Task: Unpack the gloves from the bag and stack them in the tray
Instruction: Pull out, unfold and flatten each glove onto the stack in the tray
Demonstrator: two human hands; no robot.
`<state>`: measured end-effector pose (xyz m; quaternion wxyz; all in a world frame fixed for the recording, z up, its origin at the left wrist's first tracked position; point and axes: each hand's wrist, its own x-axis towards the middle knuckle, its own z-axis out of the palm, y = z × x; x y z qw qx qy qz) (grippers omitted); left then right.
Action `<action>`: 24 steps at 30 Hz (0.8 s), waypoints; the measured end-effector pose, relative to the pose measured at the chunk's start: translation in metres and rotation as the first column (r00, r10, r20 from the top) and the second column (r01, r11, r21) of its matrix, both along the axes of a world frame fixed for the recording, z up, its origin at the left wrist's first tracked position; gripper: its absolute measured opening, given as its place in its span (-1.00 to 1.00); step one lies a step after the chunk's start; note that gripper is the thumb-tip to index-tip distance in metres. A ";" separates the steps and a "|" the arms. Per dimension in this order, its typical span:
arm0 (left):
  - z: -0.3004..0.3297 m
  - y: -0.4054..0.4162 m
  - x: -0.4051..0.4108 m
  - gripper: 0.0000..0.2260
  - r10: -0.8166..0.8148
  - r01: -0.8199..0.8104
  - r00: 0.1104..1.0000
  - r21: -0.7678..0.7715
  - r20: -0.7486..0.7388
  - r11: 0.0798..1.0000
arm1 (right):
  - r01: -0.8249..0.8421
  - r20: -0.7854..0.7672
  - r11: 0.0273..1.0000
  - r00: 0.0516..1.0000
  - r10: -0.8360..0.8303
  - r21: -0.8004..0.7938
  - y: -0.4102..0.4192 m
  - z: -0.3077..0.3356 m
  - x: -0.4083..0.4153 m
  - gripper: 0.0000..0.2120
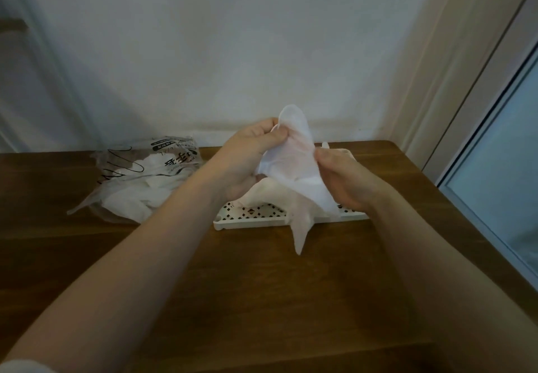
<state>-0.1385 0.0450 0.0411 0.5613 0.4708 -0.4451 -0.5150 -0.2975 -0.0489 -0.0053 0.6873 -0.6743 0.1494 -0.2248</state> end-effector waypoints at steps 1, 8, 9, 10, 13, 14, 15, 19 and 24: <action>-0.001 -0.003 0.000 -0.85 0.016 -0.016 0.999 -0.010 -0.027 1.000 | -0.037 -0.011 0.999 0.999 0.037 0.023 -0.004 -0.001 -0.005 -0.47; -0.016 -0.023 0.007 -0.79 0.027 -0.028 0.999 0.018 0.032 0.999 | -0.241 -0.008 0.954 0.969 0.246 0.179 -0.045 0.011 -0.035 -0.67; -0.018 -0.025 0.006 -0.76 0.018 -0.019 0.999 0.022 0.035 1.000 | -0.274 0.013 0.945 0.961 0.276 0.182 -0.046 0.014 -0.035 -0.71; -0.018 -0.029 0.004 -0.73 0.009 -0.010 1.000 0.025 0.030 1.000 | -0.267 0.001 0.950 0.963 0.270 0.162 -0.049 0.014 -0.033 -0.70; -0.015 -0.036 -0.002 -0.66 -0.007 0.006 0.999 0.022 0.051 1.000 | -0.178 -0.150 0.976 0.969 0.196 0.127 -0.050 0.014 -0.018 -0.27; -0.014 -0.039 -0.003 -0.66 0.002 -0.003 0.997 0.025 0.076 1.000 | -0.195 -0.179 0.971 0.959 0.219 0.140 -0.050 0.012 -0.013 -0.22; -0.013 -0.041 -0.004 -0.66 0.019 -0.023 0.994 0.030 0.107 0.999 | -0.227 -0.189 0.962 0.949 0.253 0.151 -0.049 0.009 -0.009 -0.26; -0.015 -0.046 -0.002 -0.75 0.102 -0.108 0.989 0.053 0.105 0.993 | -0.262 -0.227 0.956 0.931 0.287 0.133 -0.057 0.002 -0.009 -0.51; -0.024 -0.048 0.001 -0.78 0.107 -0.108 0.994 0.152 0.017 0.983 | -0.256 -0.201 0.949 0.935 0.291 0.186 -0.076 0.003 -0.033 -0.68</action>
